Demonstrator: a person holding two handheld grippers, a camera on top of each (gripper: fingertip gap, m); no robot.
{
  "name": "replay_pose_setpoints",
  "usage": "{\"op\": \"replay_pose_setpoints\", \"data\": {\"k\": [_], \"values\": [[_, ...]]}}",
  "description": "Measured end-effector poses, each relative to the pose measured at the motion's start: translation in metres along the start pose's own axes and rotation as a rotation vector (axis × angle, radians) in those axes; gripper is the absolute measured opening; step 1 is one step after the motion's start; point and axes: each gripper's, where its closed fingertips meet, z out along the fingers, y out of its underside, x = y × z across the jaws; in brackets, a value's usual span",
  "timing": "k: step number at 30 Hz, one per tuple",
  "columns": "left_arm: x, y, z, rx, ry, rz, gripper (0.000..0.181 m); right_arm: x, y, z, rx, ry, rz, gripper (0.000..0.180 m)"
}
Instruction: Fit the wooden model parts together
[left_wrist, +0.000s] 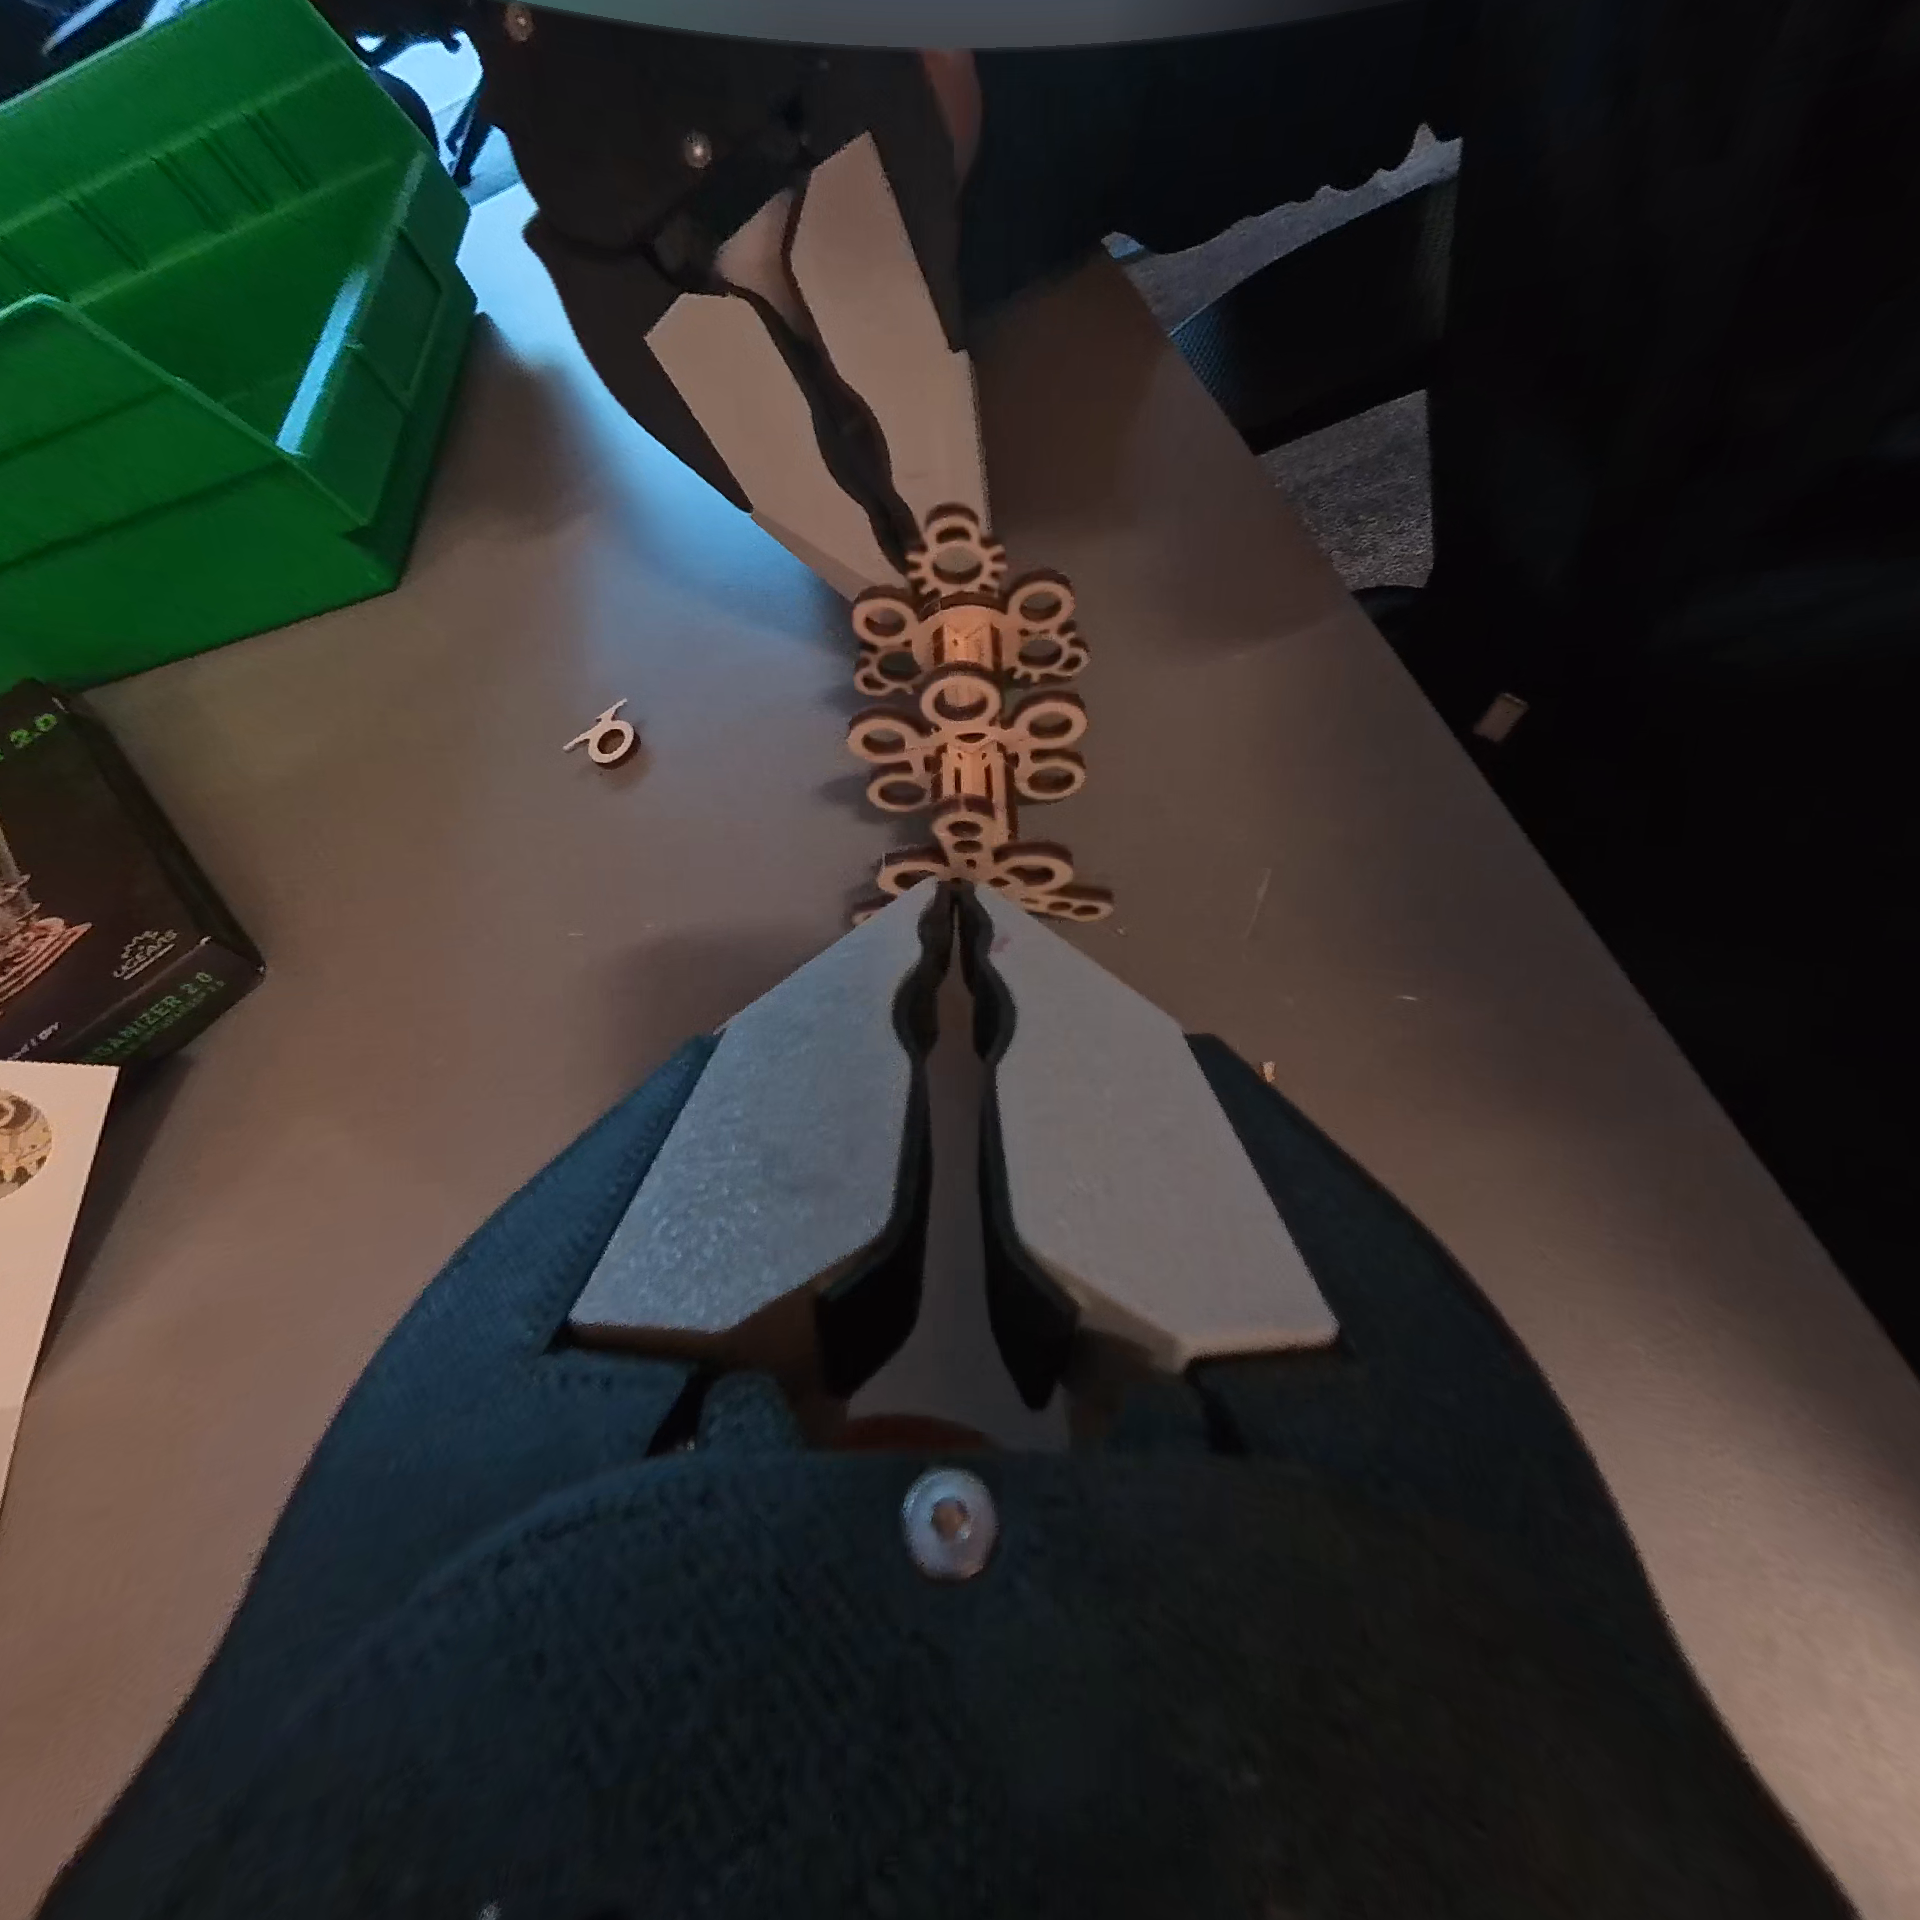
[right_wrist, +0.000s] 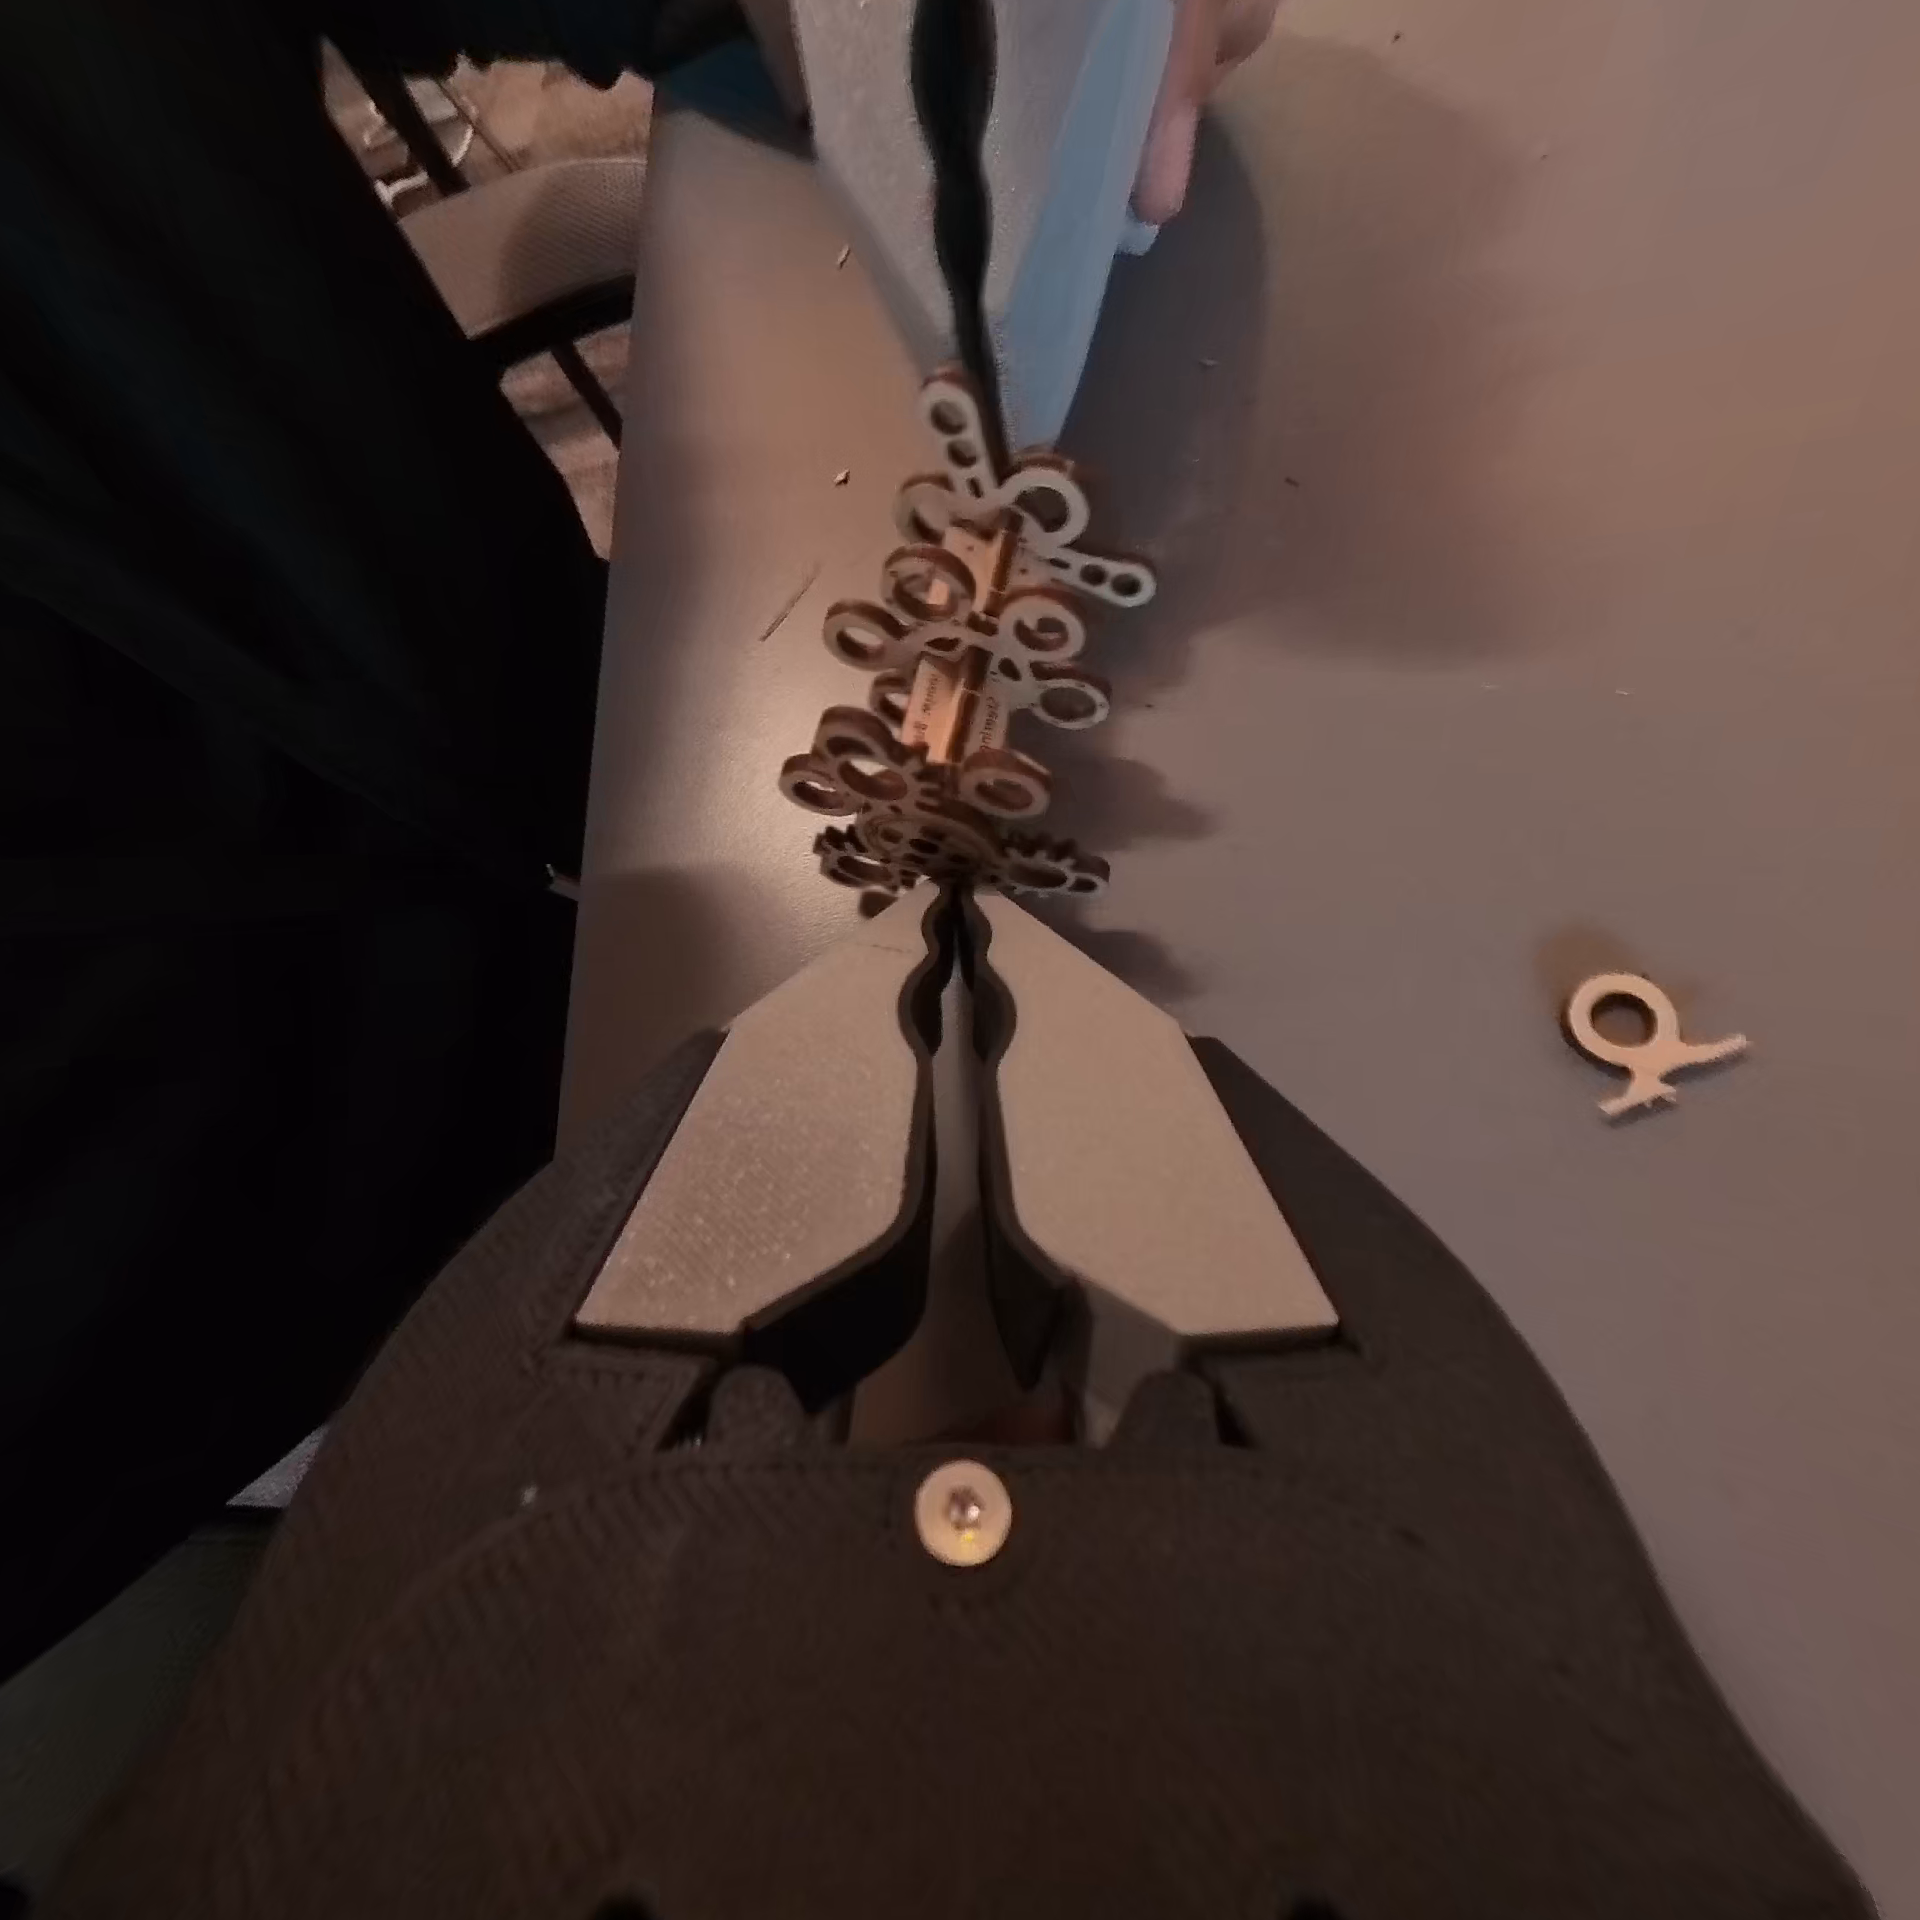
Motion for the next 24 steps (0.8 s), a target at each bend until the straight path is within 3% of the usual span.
{"op": "replay_pose_setpoints", "data": {"k": [5,22,24], "values": [[-0.0001,0.0016,0.0013,-0.013,0.002,-0.003,0.005,0.0008,0.0005,-0.0001,-0.003,0.010,-0.003,0.000],[0.0018,0.0018,0.0009,-0.014,-0.011,0.011,0.000,0.0002,0.0006,0.0005,-0.004,-0.006,0.013,0.000],[-0.0002,0.0043,0.0008,-0.027,-0.023,0.001,0.010,0.0019,0.0013,0.0018,-0.010,0.000,0.023,0.000]]}}
